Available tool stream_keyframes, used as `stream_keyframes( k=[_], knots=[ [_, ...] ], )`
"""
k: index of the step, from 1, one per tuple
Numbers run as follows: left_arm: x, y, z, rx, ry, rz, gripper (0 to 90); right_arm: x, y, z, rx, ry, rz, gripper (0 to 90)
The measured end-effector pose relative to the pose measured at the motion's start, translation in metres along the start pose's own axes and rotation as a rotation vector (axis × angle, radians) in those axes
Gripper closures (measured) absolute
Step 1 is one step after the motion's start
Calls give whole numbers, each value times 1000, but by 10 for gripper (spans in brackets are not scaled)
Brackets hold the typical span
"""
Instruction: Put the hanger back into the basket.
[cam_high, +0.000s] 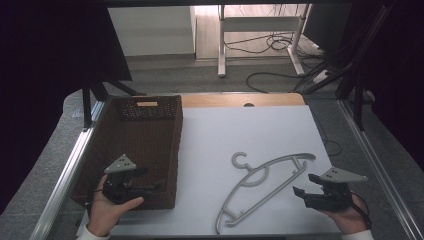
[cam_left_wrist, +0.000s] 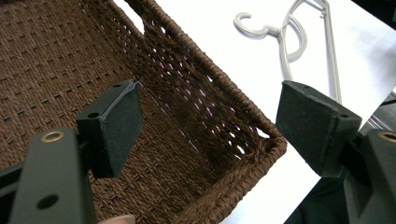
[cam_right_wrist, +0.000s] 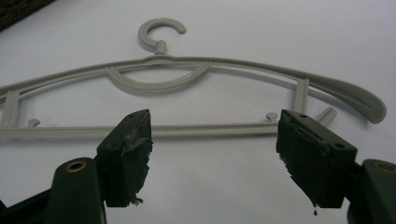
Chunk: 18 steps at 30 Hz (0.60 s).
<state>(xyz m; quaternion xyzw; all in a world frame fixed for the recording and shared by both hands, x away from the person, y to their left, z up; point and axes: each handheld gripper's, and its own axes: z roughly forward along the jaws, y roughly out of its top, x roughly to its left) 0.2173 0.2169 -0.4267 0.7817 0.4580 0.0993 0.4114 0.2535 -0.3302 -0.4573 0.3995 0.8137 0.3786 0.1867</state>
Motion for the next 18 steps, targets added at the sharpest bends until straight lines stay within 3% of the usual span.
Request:
stream_keyframes(
  k=[18],
  knots=[
    [-2,0,-2,-7,-6,3,226,0,1,2,25,-17,-44,263]
  ],
)
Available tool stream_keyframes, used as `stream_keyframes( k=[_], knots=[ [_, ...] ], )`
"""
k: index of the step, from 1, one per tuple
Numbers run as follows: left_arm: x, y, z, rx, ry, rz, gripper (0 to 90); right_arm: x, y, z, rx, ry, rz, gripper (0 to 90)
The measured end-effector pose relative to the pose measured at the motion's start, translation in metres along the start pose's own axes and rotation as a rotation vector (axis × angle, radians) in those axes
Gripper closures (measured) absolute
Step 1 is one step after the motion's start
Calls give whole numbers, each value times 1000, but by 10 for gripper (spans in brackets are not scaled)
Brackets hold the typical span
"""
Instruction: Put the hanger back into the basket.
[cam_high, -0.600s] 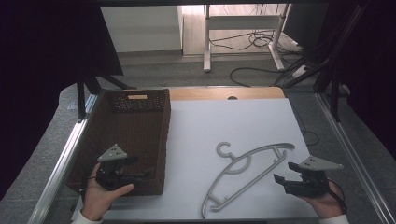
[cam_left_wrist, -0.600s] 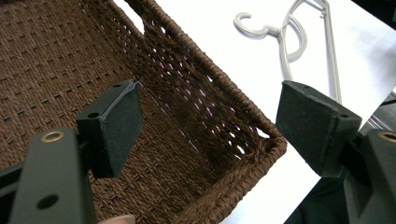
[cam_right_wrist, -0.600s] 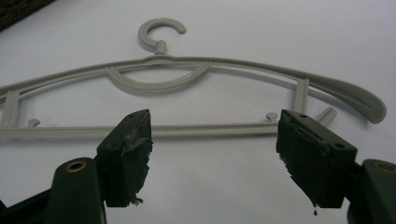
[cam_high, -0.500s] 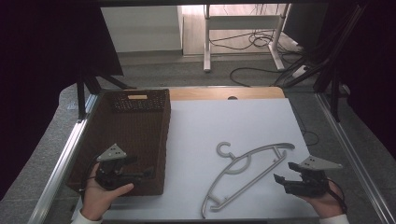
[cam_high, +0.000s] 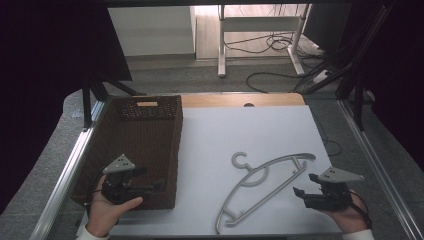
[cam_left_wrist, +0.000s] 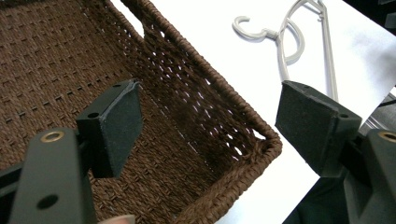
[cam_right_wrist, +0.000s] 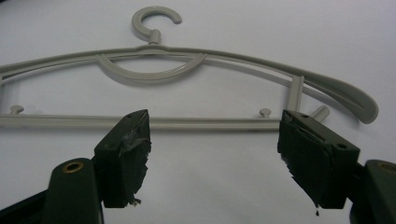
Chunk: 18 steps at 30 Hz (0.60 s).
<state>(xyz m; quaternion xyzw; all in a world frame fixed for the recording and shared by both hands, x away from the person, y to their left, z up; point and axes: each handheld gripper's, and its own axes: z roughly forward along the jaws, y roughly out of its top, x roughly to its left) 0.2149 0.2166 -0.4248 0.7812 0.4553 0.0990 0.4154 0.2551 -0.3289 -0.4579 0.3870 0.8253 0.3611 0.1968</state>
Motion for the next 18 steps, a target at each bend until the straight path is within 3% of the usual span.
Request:
stream_keyframes(
  k=[11,17,18],
  knots=[
    [1,0,0,1,-4,-5,226,1,4,2,11,20,1,295],
    [1,1,-1,-1,-2,-3,225,5,15,13,50,17,45,337],
    [1,1,-2,-5,-1,-2,225,6,20,19,74,16,81,358]
  ],
)
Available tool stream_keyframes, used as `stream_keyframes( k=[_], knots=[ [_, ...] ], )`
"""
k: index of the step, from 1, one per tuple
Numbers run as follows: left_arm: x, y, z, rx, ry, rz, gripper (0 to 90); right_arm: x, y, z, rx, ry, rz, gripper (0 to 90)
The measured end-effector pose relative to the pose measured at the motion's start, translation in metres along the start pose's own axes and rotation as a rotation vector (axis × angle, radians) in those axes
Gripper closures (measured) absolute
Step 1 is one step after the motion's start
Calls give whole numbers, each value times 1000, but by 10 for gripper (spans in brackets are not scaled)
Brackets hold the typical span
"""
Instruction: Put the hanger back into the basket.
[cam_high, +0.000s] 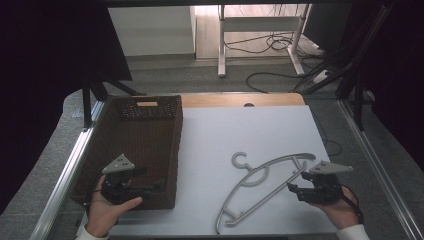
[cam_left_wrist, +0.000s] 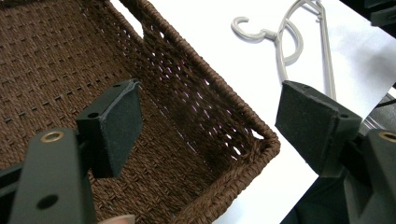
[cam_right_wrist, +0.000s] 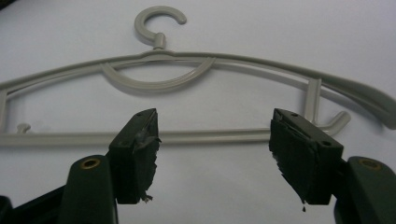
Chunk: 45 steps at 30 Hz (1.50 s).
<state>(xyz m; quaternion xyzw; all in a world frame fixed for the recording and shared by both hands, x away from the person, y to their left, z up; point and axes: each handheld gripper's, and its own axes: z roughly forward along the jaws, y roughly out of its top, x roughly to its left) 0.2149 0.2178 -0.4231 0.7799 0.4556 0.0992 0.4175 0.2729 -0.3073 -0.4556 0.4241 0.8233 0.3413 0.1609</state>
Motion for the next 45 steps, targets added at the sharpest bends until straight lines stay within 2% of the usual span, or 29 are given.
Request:
stream_keyframes(
  k=[3,9,10,14,16,17,20,21,25,28,31,40,45],
  knots=[
    [-1,0,0,0,-1,3,226,3,9,10,34,10,47,369],
    [-2,0,1,3,-4,8,225,10,27,37,91,-3,98,411],
    [-2,0,1,2,-4,9,225,10,27,37,91,-3,98,411],
    [-3,0,0,-1,-4,15,224,16,38,56,124,-45,161,452],
    [-2,0,-1,-4,-4,17,224,18,40,59,129,-47,178,459],
    [-2,0,-1,-8,-5,22,224,20,43,67,137,-52,206,475],
    [-2,0,-2,-9,-6,26,224,23,45,73,154,-62,218,492],
    [-2,0,-2,-9,-8,26,224,24,48,79,175,-86,226,515],
    [-2,0,-1,-7,-26,40,223,21,49,90,209,-121,276,556],
    [-1,0,-3,-17,-38,50,222,20,52,95,215,-127,325,580],
    [-1,0,-3,-20,-47,56,222,22,54,100,246,-155,338,597],
    [1,3,-3,-46,-75,86,221,24,56,110,294,-209,450,637],
    [1,3,-4,-50,-80,95,221,27,59,112,311,-227,477,670]
  ],
)
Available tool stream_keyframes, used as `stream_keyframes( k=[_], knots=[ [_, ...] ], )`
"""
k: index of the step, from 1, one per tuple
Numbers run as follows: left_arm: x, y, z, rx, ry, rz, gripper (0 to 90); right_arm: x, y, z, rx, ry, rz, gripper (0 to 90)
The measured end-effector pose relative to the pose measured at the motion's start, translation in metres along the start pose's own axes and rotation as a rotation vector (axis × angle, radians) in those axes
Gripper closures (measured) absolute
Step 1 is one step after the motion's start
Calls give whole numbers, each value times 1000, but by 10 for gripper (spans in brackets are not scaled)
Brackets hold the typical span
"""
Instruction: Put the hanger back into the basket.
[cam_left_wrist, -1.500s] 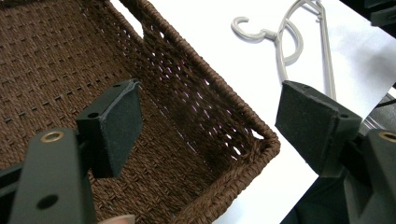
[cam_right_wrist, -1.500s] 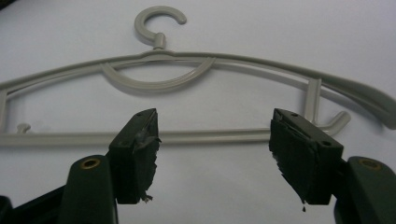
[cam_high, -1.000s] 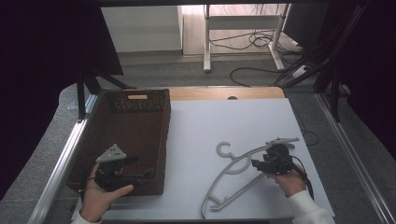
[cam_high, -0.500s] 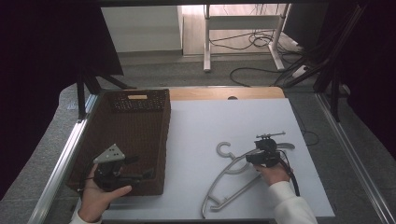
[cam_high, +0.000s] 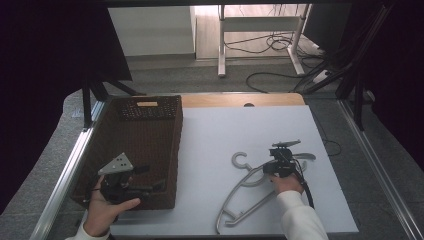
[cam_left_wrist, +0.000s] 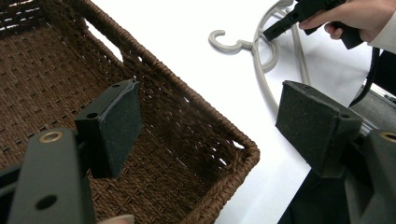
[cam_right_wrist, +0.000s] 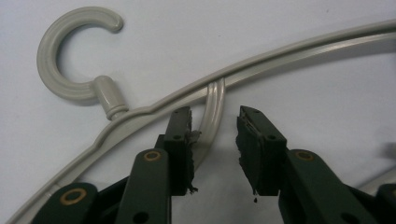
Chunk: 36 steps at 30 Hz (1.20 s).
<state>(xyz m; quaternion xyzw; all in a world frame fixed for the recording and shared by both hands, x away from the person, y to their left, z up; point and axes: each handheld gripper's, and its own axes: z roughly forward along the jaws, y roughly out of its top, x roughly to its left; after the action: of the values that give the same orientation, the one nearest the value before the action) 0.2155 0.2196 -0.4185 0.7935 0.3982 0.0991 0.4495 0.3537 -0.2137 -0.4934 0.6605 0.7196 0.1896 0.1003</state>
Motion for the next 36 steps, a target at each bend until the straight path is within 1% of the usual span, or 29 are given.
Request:
stream_keyframes(
  k=[2,4,5,6,7,8,9,10,12,14,15,17,18,19,20,23,24,25,28,29,30,32,34,35,36],
  knots=[
    [0,0,0,-9,-5,-6,221,5,1,0,22,-7,24,684],
    [-1,0,0,-13,-6,-1,221,8,2,1,35,-37,29,690],
    [-2,0,0,-14,-6,1,221,9,3,1,39,-42,39,695],
    [-2,0,0,-14,-6,1,221,9,3,1,39,-42,39,695],
    [-2,0,-1,-16,-7,4,221,9,4,3,46,-37,60,711],
    [-3,0,-1,-15,-8,7,221,9,4,3,46,-37,60,711],
    [-4,0,-1,-15,-10,10,220,10,4,4,55,-35,79,716],
    [-4,-1,-1,-18,-11,13,220,12,4,5,54,-59,81,749],
    [-4,0,-1,-20,-11,13,220,13,5,5,57,-65,85,754],
    [-4,0,-3,-24,-10,11,220,11,5,5,61,-57,109,766],
    [-4,0,-4,-25,-10,10,220,8,6,5,67,-41,156,783],
    [-3,0,-5,-32,-10,9,220,5,7,5,65,-26,198,795],
    [-3,0,-6,-35,-9,8,220,5,7,5,65,-26,198,795],
    [-3,0,-7,-43,-9,4,220,2,7,4,64,-18,231,814],
    [-3,0,-7,-43,-9,4,220,1,7,3,60,-8,244,816],
    [-2,0,-9,-48,-8,1,220,0,8,0,53,-2,248,820],
    [-2,0,-9,-50,-8,0,220,0,8,-2,38,13,264,823],
    [-1,0,-9,-50,-8,0,220,-1,8,-5,27,46,281,826],
    [-2,0,-9,-48,-8,2,220,-4,10,-11,-3,99,298,834],
    [-2,0,-9,-47,-8,1,220,-5,11,-13,-9,113,293,835],
    [-1,-1,-8,-44,-6,-1,220,-7,11,-14,-24,138,292,838],
    [-1,-1,-8,-43,-4,-2,220,-8,11,-15,-33,143,293,838],
    [-1,-1,-8,-44,-3,-4,220,-10,11,-16,-48,158,294,841],
    [-1,-2,-8,-44,-3,-5,220,-11,11,-17,-53,170,294,842],
    [0,-2,-8,-43,-2,-7,220,-13,11,-19,-73,200,300,846]
  ],
)
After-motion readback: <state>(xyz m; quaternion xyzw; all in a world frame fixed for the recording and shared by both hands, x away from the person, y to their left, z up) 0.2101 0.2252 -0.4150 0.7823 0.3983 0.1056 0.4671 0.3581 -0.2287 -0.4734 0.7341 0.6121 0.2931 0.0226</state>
